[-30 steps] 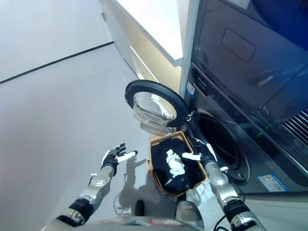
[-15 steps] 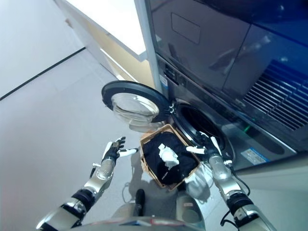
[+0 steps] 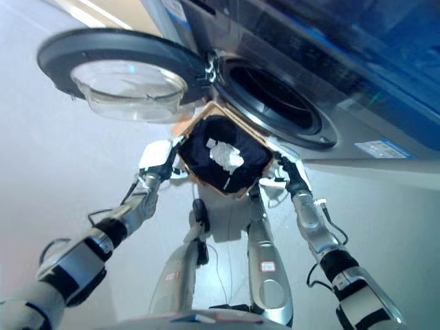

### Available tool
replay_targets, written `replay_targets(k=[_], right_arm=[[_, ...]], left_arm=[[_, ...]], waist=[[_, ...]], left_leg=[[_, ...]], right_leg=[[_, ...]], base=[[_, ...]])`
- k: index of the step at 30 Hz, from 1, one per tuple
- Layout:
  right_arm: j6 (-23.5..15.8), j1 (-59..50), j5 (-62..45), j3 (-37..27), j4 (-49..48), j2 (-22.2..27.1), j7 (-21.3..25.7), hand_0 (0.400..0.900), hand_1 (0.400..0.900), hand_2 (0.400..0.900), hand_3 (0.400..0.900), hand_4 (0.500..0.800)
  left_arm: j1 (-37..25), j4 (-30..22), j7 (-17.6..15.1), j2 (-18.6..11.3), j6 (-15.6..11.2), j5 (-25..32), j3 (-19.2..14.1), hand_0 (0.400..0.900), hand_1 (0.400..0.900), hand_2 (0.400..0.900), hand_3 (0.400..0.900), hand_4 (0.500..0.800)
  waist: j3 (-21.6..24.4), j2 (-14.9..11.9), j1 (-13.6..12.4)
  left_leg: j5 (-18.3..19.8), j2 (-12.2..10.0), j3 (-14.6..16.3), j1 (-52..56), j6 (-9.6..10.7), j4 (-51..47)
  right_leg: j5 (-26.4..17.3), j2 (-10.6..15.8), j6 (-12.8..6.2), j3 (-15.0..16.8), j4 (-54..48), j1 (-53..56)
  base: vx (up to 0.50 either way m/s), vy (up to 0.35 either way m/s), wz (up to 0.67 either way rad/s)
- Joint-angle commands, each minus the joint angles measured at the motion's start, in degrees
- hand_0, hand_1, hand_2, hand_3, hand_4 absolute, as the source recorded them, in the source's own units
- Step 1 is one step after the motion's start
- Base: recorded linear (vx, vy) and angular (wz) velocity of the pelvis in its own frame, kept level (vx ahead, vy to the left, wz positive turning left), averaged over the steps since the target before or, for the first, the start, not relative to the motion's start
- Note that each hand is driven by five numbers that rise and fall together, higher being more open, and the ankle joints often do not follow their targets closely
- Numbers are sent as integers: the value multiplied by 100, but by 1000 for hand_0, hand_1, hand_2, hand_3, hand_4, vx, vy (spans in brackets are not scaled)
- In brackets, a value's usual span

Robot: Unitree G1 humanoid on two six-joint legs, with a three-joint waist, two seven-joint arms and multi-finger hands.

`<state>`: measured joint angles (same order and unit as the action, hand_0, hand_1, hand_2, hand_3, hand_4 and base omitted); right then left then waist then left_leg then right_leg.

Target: Put the clothes in the basket into the washing machine.

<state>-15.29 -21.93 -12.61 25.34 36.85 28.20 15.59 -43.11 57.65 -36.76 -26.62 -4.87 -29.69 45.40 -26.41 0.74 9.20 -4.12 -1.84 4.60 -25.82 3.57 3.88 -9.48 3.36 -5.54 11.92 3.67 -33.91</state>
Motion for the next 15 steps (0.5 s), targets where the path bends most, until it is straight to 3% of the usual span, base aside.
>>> replay_targets(k=[1,2,7,15], right_arm=[[-512,-77,-173,-9,-326,288,278,900,900,900,900,800],[-508,-124,-198,-26,-120,324,353,900,900,900,900,800],[-547,-208,-272,-104,163,421,547,900,900,900,900,800],[-588,-191,-409,-144,452,352,726,900,900,900,900,800]], left_arm=[[-402,67,-506,-332,105,-630,179,900,900,900,900,800],[-608,115,-488,-293,163,-757,372,900,900,900,900,800],[-1147,115,-542,-238,340,-973,712,900,900,900,900,800],[-1763,84,-609,-159,525,-1163,1062,900,900,900,900,800]], waist=[[282,-163,108],[252,-136,144],[235,-37,249],[187,177,362]], left_leg=[[110,-136,-253,-802,125,904],[172,-92,-299,-1105,117,1091],[345,47,-364,-1941,66,1604],[712,193,-356,-2912,-59,2449]], right_leg=[[52,197,-447,60,447,-236],[39,228,-452,46,479,-444],[-16,289,-464,108,593,-1101],[99,300,-466,256,1122,-2025]], base=[[-111,49,14],[-78,39,11],[-51,56,4],[-15,72,-3]])
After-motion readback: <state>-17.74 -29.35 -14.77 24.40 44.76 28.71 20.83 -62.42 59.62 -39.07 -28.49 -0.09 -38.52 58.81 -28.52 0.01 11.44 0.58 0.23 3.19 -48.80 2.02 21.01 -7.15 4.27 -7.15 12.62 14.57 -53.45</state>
